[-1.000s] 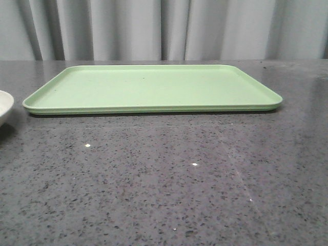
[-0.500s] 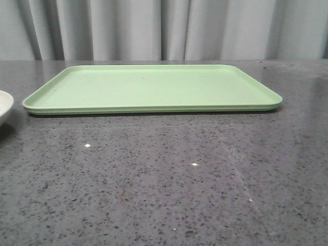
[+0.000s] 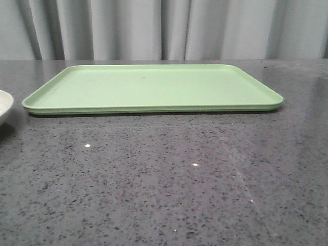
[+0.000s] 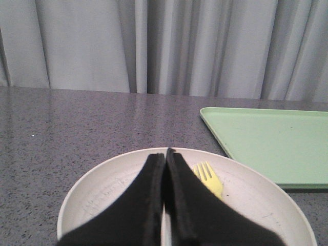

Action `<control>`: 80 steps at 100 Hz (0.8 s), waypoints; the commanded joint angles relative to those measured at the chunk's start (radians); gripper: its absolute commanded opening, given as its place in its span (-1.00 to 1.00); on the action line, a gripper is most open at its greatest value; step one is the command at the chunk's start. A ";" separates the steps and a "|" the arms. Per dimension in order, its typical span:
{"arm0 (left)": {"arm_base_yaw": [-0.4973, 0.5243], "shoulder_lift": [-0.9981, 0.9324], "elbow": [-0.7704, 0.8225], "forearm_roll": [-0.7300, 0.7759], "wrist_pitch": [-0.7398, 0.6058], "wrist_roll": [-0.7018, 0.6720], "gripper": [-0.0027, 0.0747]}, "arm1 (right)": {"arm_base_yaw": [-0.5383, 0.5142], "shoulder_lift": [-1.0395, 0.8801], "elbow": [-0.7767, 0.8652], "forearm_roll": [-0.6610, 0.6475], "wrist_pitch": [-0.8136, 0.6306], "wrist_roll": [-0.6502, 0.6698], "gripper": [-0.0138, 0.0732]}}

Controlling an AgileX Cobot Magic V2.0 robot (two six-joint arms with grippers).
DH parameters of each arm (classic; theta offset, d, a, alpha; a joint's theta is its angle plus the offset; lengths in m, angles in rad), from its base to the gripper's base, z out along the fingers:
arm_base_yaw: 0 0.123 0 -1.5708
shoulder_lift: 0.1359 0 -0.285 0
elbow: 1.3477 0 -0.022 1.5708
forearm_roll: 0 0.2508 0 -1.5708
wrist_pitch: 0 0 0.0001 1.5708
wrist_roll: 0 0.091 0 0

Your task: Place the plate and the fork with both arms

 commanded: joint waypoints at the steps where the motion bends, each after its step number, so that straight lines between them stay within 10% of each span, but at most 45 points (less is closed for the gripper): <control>1: -0.008 -0.013 -0.080 -0.011 -0.012 -0.013 -0.99 | -0.004 -0.021 -0.039 0.039 -0.056 -0.001 -0.91; 80: -0.008 0.665 -0.721 0.056 0.336 -0.011 -0.98 | -0.004 0.575 -0.684 0.075 0.437 -0.001 -0.91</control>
